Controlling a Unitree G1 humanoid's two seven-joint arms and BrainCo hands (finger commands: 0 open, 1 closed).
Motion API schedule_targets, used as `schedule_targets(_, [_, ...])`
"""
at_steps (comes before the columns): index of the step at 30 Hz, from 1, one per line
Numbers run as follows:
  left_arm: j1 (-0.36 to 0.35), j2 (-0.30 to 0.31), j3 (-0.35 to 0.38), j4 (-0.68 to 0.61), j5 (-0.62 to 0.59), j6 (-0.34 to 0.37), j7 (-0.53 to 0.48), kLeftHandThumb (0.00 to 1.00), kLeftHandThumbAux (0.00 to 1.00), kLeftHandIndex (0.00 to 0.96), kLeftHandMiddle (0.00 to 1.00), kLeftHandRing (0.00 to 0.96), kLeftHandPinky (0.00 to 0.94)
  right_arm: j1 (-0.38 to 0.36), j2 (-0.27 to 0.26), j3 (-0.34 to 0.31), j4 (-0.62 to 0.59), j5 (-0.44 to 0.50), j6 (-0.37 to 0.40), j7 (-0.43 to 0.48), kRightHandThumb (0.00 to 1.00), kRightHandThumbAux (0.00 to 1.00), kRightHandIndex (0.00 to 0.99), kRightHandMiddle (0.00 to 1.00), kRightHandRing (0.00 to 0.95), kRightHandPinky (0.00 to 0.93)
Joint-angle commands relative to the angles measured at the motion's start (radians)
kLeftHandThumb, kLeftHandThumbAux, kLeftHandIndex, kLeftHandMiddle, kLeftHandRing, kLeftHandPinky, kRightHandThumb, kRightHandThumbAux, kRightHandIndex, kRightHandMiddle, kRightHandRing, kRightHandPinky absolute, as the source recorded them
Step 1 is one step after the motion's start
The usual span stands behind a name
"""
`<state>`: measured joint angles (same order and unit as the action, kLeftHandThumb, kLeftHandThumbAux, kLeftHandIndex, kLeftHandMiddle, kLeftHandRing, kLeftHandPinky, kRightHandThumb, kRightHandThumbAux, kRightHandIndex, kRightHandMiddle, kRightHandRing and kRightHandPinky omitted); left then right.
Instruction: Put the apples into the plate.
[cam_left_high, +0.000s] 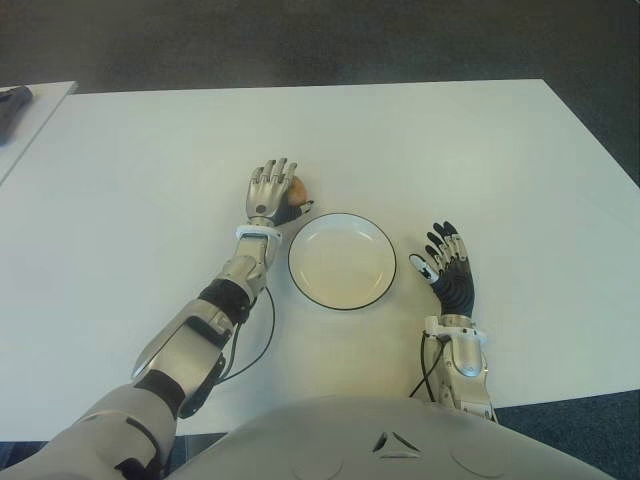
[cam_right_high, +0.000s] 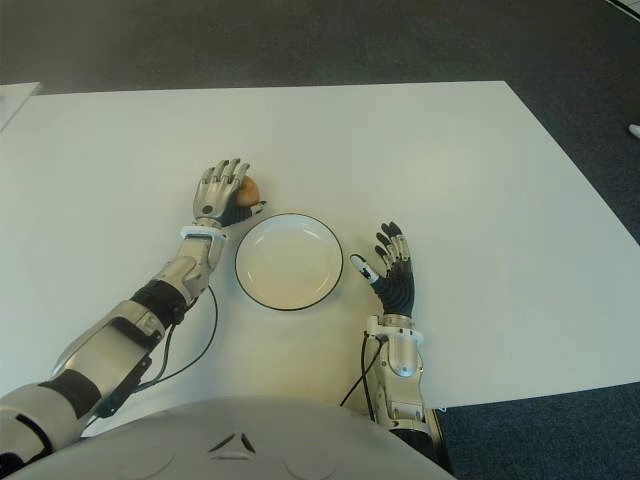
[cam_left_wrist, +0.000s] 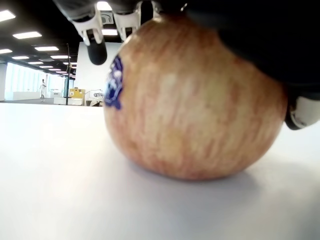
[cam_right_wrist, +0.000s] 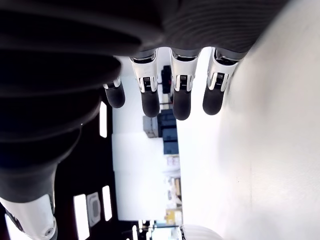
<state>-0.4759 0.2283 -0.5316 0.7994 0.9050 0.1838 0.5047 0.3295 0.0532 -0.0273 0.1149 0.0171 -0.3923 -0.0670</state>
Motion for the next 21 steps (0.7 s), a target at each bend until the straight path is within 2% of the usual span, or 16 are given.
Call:
schedule_targets(1, [0.002,-0.011,-0.025,0.102,-0.01,-0.008,-0.022,0.29,0.343,0.078,0.035,0.023,0.081,0.075,0.014,-0.007,0.098,0.014,0.059,0.004,0.259,0.683,0.086,0.137,0.123,0.157])
schedule_targets(16, [0.0,-0.022,-0.042,0.201,-0.042,-0.029,-0.017,0.314,0.378,0.087,0.076,0.06,0.121,0.088,0.011,-0.012,0.082,0.031,0.062,0.02,0.268,0.664,0.092,0.144,0.114,0.118])
schedule_targets(21, [0.0,-0.03,-0.046,0.226,-0.049,-0.032,-0.01,0.322,0.392,0.082,0.087,0.074,0.135,0.09,0.011,-0.013,0.076,0.032,0.064,0.018,0.275,0.669,0.096,0.152,0.12,0.132])
